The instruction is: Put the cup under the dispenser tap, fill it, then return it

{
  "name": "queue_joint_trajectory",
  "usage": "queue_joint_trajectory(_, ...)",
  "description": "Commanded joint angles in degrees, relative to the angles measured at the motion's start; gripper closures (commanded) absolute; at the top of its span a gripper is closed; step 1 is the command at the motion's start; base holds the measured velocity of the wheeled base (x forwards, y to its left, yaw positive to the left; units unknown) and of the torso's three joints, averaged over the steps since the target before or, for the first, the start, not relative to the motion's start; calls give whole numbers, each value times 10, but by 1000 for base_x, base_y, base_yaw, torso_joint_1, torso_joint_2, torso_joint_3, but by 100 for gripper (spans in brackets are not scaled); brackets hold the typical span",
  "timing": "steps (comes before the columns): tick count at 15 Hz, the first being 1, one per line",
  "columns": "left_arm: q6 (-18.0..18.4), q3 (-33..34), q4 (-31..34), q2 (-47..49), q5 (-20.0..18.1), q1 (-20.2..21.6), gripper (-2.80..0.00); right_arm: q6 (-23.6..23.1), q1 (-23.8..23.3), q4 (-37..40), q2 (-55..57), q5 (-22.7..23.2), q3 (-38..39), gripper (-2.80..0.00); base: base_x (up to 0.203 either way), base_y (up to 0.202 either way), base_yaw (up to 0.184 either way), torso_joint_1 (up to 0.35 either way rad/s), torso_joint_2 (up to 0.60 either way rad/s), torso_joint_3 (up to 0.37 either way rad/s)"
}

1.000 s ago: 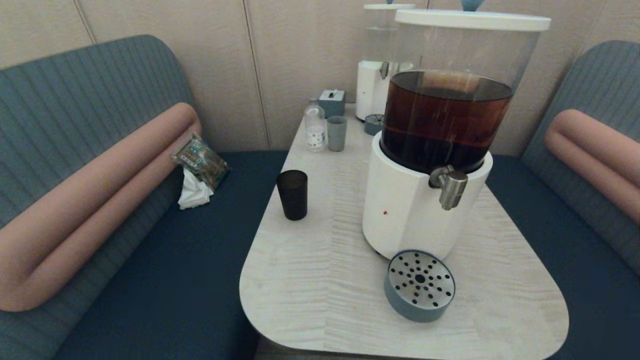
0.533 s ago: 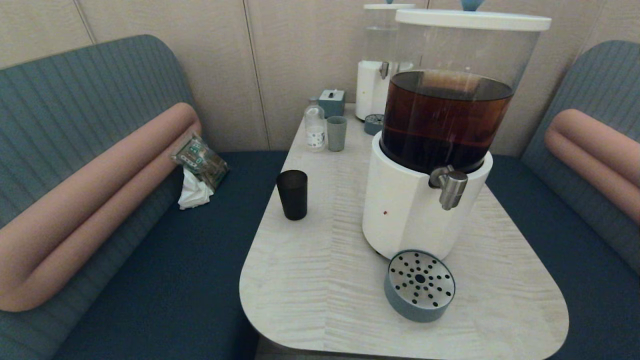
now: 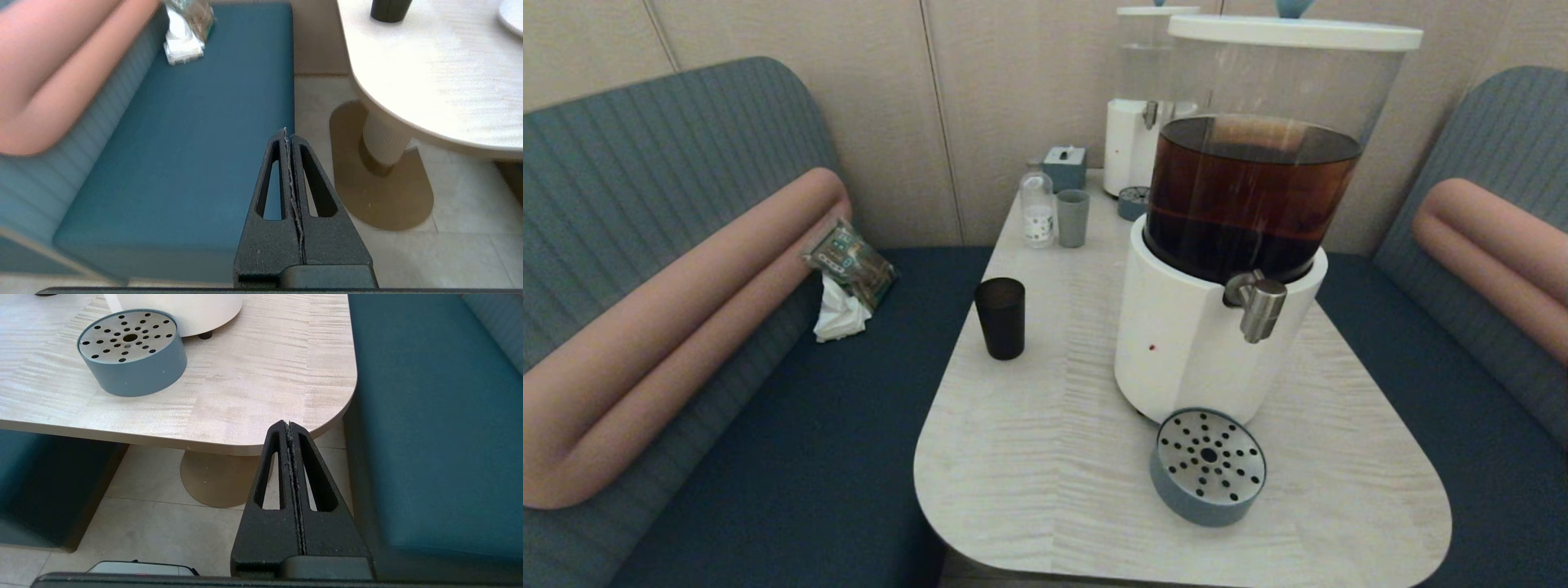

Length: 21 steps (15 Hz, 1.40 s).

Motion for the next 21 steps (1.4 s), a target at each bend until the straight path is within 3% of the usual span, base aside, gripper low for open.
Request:
queue_joint_trajectory(1,1,-6,8,2,0,0,0,0,0,0,0,0,0,0,0,0,0,0,0,0)
queue_joint_trajectory(21,-12,3,-21,2,2,0,0,1,0,0,0,0,0,0,0,0,0,0,0,0)
